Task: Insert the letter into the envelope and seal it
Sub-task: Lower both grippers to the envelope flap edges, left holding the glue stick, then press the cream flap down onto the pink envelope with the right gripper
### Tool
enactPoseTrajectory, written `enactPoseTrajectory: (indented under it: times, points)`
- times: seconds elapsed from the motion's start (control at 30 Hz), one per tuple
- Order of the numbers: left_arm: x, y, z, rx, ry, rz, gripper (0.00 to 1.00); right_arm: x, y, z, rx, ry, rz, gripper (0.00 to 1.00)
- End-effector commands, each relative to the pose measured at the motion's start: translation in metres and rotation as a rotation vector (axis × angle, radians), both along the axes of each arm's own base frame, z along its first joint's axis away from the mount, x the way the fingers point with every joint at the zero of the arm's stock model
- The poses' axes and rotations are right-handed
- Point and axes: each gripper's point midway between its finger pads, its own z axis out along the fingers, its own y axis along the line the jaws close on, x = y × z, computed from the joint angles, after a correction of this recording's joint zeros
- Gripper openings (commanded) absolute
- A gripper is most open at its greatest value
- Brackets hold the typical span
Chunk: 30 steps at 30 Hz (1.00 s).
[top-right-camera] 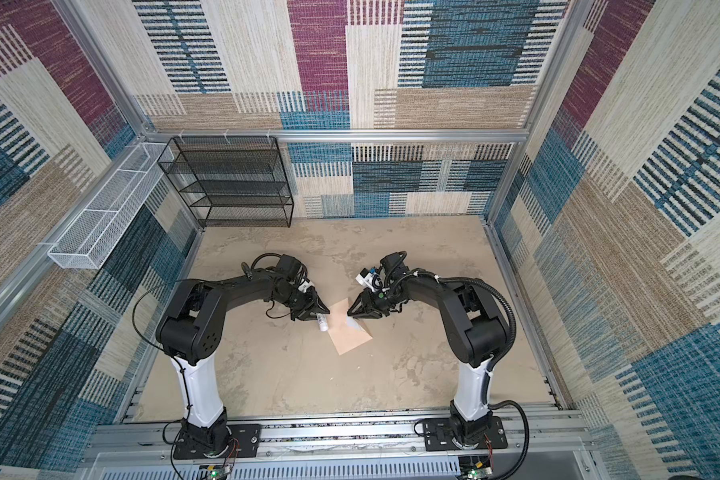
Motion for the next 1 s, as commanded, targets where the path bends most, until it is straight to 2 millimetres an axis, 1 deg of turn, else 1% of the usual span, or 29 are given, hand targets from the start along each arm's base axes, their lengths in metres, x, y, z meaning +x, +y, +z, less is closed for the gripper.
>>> enactPoseTrajectory:
  times: [0.0, 0.17, 0.37, 0.57, 0.77, 0.97]
  points:
    - [-0.009, 0.015, -0.016, 0.096, 0.037, 0.003, 0.00, 0.007, 0.000, -0.004, -0.015, -0.014, -0.017, 0.28]
    - [-0.008, 0.014, -0.014, 0.092, 0.032, 0.002, 0.00, 0.010, -0.001, -0.011, -0.035, -0.011, -0.027, 0.20]
    - [-0.008, 0.015, -0.014, 0.095, 0.031, 0.001, 0.00, 0.010, -0.002, -0.021, -0.086, -0.012, -0.030, 0.14]
    - [-0.009, 0.014, -0.014, 0.092, 0.032, -0.001, 0.00, 0.010, -0.003, -0.035, -0.224, -0.035, -0.020, 0.12]
    - [-0.009, 0.013, -0.013, 0.086, 0.029, -0.003, 0.00, 0.009, -0.004, -0.043, -0.326, -0.051, -0.021, 0.10]
    - [-0.010, 0.014, -0.013, 0.085, 0.029, -0.004, 0.00, 0.010, -0.001, -0.041, -0.360, -0.068, -0.024, 0.09]
